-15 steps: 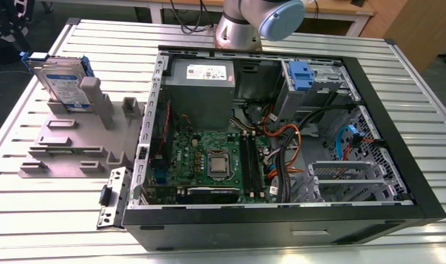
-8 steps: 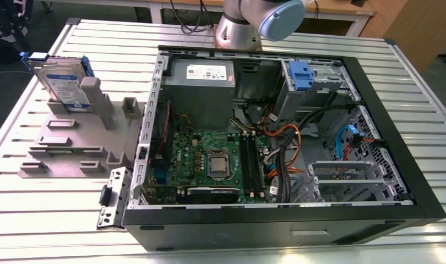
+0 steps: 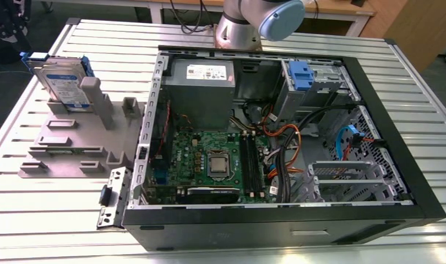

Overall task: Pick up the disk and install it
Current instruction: 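Pick up the disk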

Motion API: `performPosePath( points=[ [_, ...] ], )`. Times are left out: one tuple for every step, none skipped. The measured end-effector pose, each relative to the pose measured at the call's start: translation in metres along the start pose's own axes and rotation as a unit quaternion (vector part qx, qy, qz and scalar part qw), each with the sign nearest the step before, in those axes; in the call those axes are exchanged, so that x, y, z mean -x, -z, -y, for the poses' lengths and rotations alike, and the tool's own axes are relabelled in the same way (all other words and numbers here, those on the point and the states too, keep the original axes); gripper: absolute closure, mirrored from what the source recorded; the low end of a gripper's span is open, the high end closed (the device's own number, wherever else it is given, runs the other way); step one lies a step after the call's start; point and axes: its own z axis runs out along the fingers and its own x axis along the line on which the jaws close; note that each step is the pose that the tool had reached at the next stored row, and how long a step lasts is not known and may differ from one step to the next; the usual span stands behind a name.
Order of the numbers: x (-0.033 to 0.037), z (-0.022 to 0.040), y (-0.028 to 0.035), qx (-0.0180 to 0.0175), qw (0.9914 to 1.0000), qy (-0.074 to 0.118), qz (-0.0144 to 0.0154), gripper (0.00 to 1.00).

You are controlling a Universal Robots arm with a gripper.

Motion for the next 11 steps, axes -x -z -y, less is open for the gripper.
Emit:
performPosePath(
  points=[
    [0.0000,0.0000,-0.0001,-0.0004,0.99998,0.006,-0.0001,0.89],
    [-0.0001,0.0000,-0.0002,-0.0006,0.99992,0.013,-0.0004,0.89],
    [0.0000,0.0000,-0.0004,-0.0007,0.99977,0.021,-0.0006,0.89],
    [0.0000,0.0000,-0.0007,-0.0008,0.99955,0.030,-0.0009,0.89],
    [0.0000,0.0000,-0.0011,-0.0009,0.99923,0.039,-0.0012,0.89],
    [0.0000,0.0000,-0.0014,-0.0009,0.99894,0.046,-0.0014,0.89],
    [0.0000,0.0000,-0.0015,-0.0010,0.99871,0.051,-0.0016,0.89],
    [0.0003,-0.0001,-0.0018,-0.0014,0.99857,0.053,-0.0016,0.89],
    [0.0007,-0.0002,-0.0019,-0.0016,0.99848,0.055,-0.0015,0.89],
    [0.0010,-0.0003,-0.0019,-0.0016,0.99841,0.056,-0.0012,0.89],
    [0.0014,-0.0004,-0.0019,-0.0014,0.99837,0.057,-0.0005,0.89]
  ],
)
